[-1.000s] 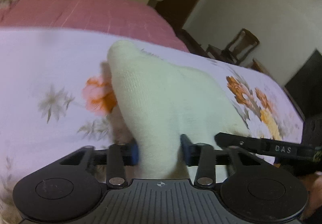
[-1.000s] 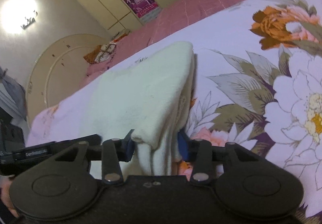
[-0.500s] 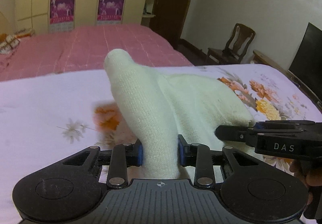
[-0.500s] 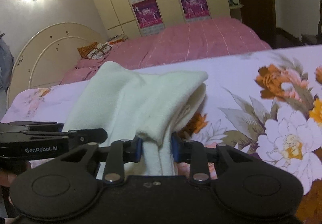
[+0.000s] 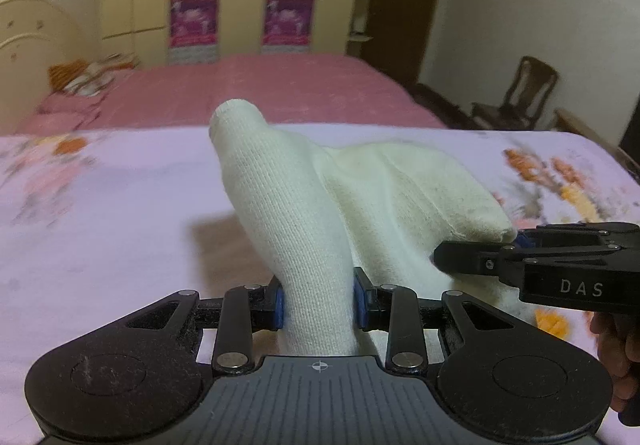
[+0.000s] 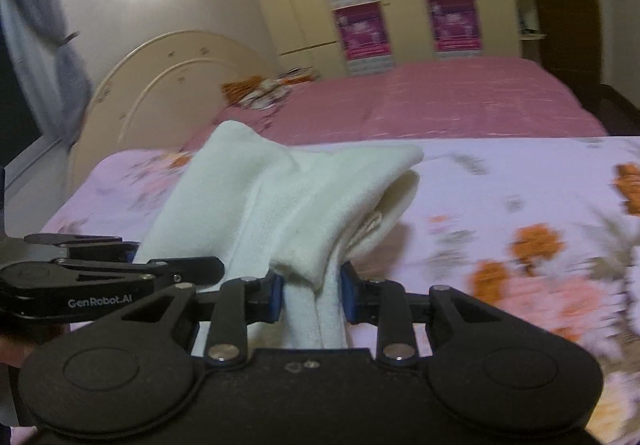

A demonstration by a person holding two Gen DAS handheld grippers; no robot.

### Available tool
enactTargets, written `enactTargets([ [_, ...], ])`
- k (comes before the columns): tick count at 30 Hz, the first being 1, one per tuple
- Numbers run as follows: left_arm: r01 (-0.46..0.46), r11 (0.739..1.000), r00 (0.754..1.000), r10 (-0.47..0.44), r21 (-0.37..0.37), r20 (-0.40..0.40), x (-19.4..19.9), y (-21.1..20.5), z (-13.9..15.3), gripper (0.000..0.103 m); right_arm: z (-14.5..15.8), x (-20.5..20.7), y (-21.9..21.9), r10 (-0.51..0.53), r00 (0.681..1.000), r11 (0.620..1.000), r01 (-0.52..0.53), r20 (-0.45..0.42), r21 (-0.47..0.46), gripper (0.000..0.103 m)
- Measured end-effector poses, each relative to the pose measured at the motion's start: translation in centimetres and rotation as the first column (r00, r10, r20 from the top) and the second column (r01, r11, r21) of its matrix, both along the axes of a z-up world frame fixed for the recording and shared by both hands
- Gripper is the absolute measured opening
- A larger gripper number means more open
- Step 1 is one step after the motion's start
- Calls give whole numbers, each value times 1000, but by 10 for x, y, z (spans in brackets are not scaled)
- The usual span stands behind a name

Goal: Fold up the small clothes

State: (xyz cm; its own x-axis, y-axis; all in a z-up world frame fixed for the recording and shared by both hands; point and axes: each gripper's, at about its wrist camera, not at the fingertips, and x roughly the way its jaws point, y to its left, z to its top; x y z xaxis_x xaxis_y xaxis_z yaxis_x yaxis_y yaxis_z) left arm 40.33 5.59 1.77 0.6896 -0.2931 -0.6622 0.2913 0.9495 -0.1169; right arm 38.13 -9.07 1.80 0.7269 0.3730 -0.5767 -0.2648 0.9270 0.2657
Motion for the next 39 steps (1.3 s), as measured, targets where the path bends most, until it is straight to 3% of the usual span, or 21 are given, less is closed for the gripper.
enactTargets([
  [4, -39, 999, 999, 40, 19, -20, -10, 41, -12, 32, -13, 1, 45, 63, 998, 998, -63, -24, 3, 27],
  [9, -68, 998, 994, 69, 11, -80, -12, 65, -39, 35, -25, 0, 81, 111, 992, 994, -109, -66, 21, 28],
  [11, -86, 996, 992, 83, -29, -93, -12, 73, -54, 42, -36, 6, 82, 104, 989, 995, -102, -102, 24, 28],
  [13, -116, 992, 990, 112, -42, -80, -17, 76, -63, 69, -49, 9, 77, 82, 988, 997, -80, -132, 21, 29],
  [15, -153, 988, 986, 151, -27, -75, -18, 83, -69, 84, -58, 9, 67, 79, 988, 996, -72, -133, 57, 33],
  [16, -158, 987, 985, 155, -39, -78, -19, 86, -71, 85, -60, 10, 62, 76, 987, 995, -66, -140, 79, 36],
  [19, -205, 977, 978, 201, -64, -53, -28, 103, -65, 82, -60, 14, 48, 73, 980, 989, -47, -183, 142, 43],
  [20, -222, 974, 975, 222, -51, -6, -35, 106, -57, 73, -54, 12, 42, 61, 983, 988, -35, -174, 149, 43],
  [21, -223, 974, 974, 224, -50, 25, -39, 109, -51, 56, -49, 5, 38, 43, 989, 990, -24, -140, 139, 44],
  [22, -216, 974, 975, 219, -72, 38, -40, 109, -46, 50, -40, -3, 35, 30, 996, 993, -20, -87, 113, 38],
  [23, -201, 975, 978, 205, -97, 38, -38, 108, -44, 50, -31, -8, 34, 28, 999, 996, -25, -37, 84, 28],
  [25, -156, 985, 986, 160, -77, 45, -29, 94, -44, 50, -19, -7, 40, 51, 999, 998, -51, 12, 40, 18],
  [29, -123, 992, 992, 123, 23, 15, -8, 66, -58, 50, -24, 19, 69, 121, 993, 990, -122, -12, -72, 15],
  [31, -143, 990, 990, 143, 13, -16, -1, 67, -65, 52, -36, 29, 76, 115, 992, 983, -121, -51, -141, 13],
  [34, -157, 988, 987, 157, 17, -25, -3, 69, -60, 53, -44, 33, 71, 117, 992, 984, -121, -43, -129, 12],
  [39, -188, 982, 982, 188, 26, 10, -32, 68, -49, 53, -25, 11, 70, 138, 990, 983, -138, -1, -121, 17],
])
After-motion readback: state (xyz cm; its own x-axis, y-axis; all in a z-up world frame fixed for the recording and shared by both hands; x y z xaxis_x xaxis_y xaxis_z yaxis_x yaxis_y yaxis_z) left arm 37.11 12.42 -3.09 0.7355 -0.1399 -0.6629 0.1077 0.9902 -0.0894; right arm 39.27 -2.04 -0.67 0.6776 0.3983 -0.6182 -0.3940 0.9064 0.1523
